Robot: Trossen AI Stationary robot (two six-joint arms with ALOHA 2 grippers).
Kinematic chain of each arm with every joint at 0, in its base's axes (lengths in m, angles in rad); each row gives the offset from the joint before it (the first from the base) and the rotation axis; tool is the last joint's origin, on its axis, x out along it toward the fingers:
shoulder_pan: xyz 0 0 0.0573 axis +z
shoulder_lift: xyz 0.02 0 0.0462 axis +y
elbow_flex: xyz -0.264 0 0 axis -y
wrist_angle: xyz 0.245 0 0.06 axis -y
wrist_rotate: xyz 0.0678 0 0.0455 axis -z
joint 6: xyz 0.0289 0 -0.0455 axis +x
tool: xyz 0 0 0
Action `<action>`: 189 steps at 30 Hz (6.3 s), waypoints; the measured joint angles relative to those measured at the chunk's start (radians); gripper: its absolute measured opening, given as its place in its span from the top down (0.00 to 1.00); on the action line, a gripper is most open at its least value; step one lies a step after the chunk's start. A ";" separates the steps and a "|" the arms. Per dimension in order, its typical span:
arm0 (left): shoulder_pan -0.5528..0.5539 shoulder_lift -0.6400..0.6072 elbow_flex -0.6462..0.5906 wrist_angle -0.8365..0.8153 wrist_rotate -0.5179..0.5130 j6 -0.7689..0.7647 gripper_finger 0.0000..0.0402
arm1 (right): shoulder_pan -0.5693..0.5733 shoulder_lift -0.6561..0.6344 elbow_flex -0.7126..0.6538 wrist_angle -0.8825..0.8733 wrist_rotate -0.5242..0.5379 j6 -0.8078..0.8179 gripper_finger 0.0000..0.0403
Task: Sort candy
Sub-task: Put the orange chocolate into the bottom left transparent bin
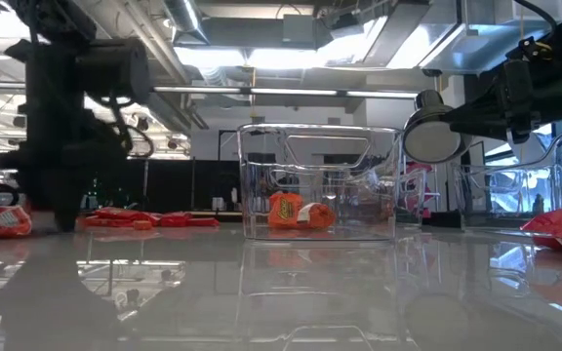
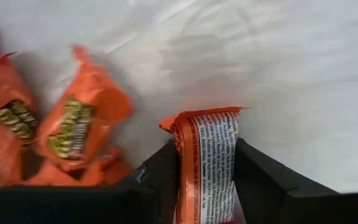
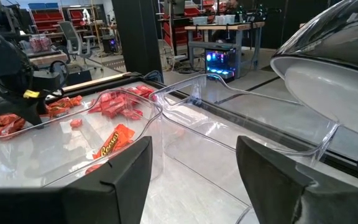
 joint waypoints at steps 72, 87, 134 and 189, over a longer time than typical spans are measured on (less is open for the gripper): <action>0.043 -0.213 0.205 0.350 -0.082 0.359 0.48 | 0.000 0.003 -0.002 0.021 0.060 -0.029 0.43; -0.192 -0.260 0.205 -0.145 -0.079 -0.124 0.48 | 0.000 0.003 -0.002 0.023 0.058 -0.054 0.43; -0.298 0.209 0.127 -0.087 -0.075 -0.477 0.48 | 0.000 0.003 0.000 0.000 0.041 0.000 0.43; 0.006 0.174 0.277 0.876 -0.431 0.641 0.67 | 0.000 0.003 0.000 -0.005 0.050 0.114 0.43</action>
